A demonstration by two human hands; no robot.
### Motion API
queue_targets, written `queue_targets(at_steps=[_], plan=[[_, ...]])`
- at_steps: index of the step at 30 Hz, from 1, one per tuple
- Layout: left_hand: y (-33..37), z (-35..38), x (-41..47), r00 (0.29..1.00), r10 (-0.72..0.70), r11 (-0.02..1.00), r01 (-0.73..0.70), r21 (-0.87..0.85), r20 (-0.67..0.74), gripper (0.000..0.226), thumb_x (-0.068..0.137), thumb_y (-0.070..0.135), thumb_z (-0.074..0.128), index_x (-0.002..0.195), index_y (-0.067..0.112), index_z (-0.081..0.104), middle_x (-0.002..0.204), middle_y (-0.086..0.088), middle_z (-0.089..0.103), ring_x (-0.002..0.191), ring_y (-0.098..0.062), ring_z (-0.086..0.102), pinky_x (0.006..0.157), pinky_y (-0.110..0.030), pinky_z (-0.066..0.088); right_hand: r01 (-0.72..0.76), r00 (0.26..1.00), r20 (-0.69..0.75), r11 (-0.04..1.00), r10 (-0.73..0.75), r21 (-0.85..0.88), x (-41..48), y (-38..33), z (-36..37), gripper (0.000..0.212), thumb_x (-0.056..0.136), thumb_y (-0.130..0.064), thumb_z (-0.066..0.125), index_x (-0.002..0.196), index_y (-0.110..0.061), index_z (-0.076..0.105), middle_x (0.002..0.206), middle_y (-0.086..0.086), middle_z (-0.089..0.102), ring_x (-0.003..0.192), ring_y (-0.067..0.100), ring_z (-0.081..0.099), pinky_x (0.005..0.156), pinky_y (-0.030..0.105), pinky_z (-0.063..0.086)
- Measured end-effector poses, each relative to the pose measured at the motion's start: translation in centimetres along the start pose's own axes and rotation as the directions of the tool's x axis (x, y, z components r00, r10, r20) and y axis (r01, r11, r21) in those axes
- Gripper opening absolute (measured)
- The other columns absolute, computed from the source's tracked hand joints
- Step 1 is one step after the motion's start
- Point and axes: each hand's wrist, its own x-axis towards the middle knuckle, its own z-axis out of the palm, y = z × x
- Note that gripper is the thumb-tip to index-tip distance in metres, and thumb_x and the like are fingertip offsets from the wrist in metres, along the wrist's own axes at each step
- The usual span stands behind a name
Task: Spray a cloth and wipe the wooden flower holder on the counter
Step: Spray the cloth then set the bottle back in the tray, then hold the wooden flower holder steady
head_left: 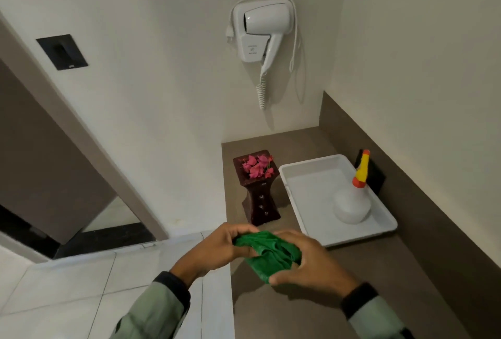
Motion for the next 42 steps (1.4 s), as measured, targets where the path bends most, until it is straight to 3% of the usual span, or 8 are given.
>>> queue_targets(at_steps=[4, 7, 9, 15, 28, 34, 38, 42], plan=[[2.0, -2.1, 2.1, 0.978, 0.199, 0.877, -0.203, 0.436, 0.054, 0.041, 0.087, 0.017, 0.076, 0.125, 0.026, 0.066, 0.141, 0.007, 0.048, 0.125, 0.012, 0.039, 0.103, -0.010, 0.035, -0.015, 0.962, -0.266, 0.981, 0.067, 0.192, 1.1, 1.6, 2.0, 0.043, 0.069, -0.031, 0.084, 0.107, -0.031, 0.064, 0.096, -0.010, 0.075, 0.089, 0.003, 0.070, 0.079, 0.026, 0.059], [2.8, -5.5, 4.3, 0.919, 0.380, 0.691, -0.211, 0.691, -0.100, 0.068, 0.081, 0.056, 0.071, 0.141, 0.035, 0.048, 0.160, 0.000, 0.030, 0.147, -0.016, 0.021, 0.120, -0.044, 0.022, -0.114, 0.870, -0.450, 0.969, 0.203, 0.217, 2.8, 2.6, 3.0, 0.042, 0.081, -0.022, 0.074, 0.118, -0.022, 0.055, 0.106, -0.003, 0.071, 0.101, 0.017, 0.068, 0.073, 0.014, 0.053], [2.9, -7.4, 6.4, 0.854, 0.475, 0.559, -0.105, 0.823, -0.214, 0.083, 0.081, 0.073, 0.053, 0.149, 0.028, 0.038, 0.164, -0.006, 0.024, 0.151, -0.025, 0.017, 0.121, -0.052, 0.019, -0.198, 0.803, -0.531, 0.961, 0.271, 0.191, 4.7, 3.0, 4.0, 0.053, 0.089, -0.012, 0.063, 0.137, -0.014, 0.041, 0.125, 0.009, 0.060, 0.118, 0.027, 0.058, 0.089, 0.023, 0.047], [0.6, -10.4, 12.0, 0.952, 0.171, 0.437, 0.158, 0.886, -0.254, 0.126, 0.068, 0.095, 0.025, 0.157, 0.011, -0.003, 0.168, -0.006, -0.006, 0.153, -0.016, -0.009, 0.125, -0.049, -0.003, -0.296, 0.571, -0.757, 0.940, 0.317, 0.170, 10.7, 3.8, 7.6, 0.075, 0.086, 0.003, 0.062, 0.149, -0.007, 0.023, 0.150, 0.020, 0.039, 0.137, 0.033, 0.040, 0.113, 0.045, 0.035], [-0.2, -11.6, 13.9, 0.985, 0.146, 0.347, 0.030, 0.937, -0.086, 0.124, 0.068, 0.096, 0.020, 0.158, 0.013, -0.001, 0.168, -0.002, -0.006, 0.153, -0.013, -0.009, 0.125, -0.049, -0.002, -0.398, 0.574, -0.747, 0.912, 0.336, 0.104, 15.1, 2.2, 12.6, 0.062, 0.089, -0.002, 0.058, 0.145, -0.006, 0.034, 0.155, 0.016, 0.031, 0.140, 0.033, 0.037, 0.111, 0.044, 0.040], [-0.1, -12.0, 14.0, 0.989, 0.129, 0.313, 0.026, 0.950, -0.069, 0.126, 0.066, 0.098, 0.017, 0.158, 0.013, 0.001, 0.168, -0.002, -0.006, 0.153, -0.014, -0.009, 0.126, -0.048, -0.002, -0.406, 0.743, -0.633, 0.898, 0.216, -0.171, 14.1, 2.4, 13.7, 0.056, 0.099, -0.019, 0.046, 0.150, -0.020, 0.023, 0.161, 0.003, 0.021, 0.148, 0.020, 0.017, 0.121, 0.032, 0.024], [0.0, -12.0, 14.0, 0.989, 0.128, 0.292, 0.028, 0.956, -0.069, 0.127, 0.065, 0.098, 0.013, 0.158, 0.013, 0.001, 0.168, -0.004, -0.006, 0.153, -0.015, -0.008, 0.125, -0.048, -0.002, -0.220, 0.872, -0.486, 0.931, 0.054, -0.290, 11.7, 3.5, 12.4, 0.057, 0.097, -0.020, 0.052, 0.148, -0.029, 0.030, 0.158, -0.009, 0.026, 0.145, 0.011, 0.026, 0.116, 0.025, 0.029], [-0.1, -12.1, 14.0, 0.989, 0.130, 0.284, 0.026, 0.958, -0.066, 0.126, 0.066, 0.098, 0.012, 0.158, 0.013, 0.001, 0.168, -0.003, -0.006, 0.153, -0.014, -0.009, 0.125, -0.048, -0.003, -0.155, 0.712, -0.690, 0.988, 0.129, 0.026, 10.3, 2.8, 12.2, 0.061, 0.089, 0.001, 0.058, 0.144, -0.019, 0.040, 0.152, 0.002, 0.039, 0.137, 0.019, 0.042, 0.104, 0.015, 0.030]])
